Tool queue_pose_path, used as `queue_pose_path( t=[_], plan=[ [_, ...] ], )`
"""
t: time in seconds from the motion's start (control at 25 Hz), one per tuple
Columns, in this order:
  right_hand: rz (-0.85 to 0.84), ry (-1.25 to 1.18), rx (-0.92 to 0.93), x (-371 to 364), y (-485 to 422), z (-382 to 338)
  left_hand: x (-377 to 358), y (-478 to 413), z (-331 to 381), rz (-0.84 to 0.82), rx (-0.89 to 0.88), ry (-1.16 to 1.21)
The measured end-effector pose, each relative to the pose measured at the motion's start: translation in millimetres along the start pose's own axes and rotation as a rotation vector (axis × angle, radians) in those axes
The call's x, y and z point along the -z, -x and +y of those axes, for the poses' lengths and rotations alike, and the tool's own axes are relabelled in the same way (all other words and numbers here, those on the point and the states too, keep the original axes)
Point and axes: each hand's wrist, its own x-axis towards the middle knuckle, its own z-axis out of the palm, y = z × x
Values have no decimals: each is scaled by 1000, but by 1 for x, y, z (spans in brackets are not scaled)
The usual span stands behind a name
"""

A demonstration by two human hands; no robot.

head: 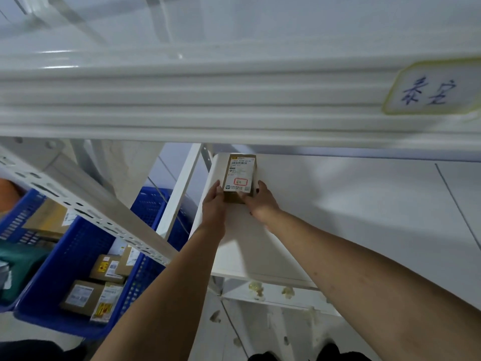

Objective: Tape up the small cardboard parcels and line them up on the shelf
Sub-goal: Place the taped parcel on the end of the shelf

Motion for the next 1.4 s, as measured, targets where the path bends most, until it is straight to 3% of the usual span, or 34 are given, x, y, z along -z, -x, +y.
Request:
queue_pose_path(
  t=[0.16,0.24,0.44,0.56,0.68,1.0,1.28,1.4],
  plan=[
    [112,-158,-70,10,31,21,-16,37,-7,270,-95,-102],
    [103,-319,-74,27,60,33,-34,78,-16,295,-234,-73],
    [112,-549,20,120,142,69,-92,175,-41,-187,-358,-136],
    [183,-585,20,199,190,102,-145,230,-56,-382,-345,-184],
    [274,-565,-20,273,233,140,-202,282,-76,-460,-256,-205],
    [487,-635,-95,457,335,240,-366,415,-143,-662,-237,-233],
    [525,-719,-172,541,356,297,-445,466,-181,-703,-256,-295],
    [547,-779,-186,566,344,308,-483,463,-184,-723,-365,-430]
  ],
)
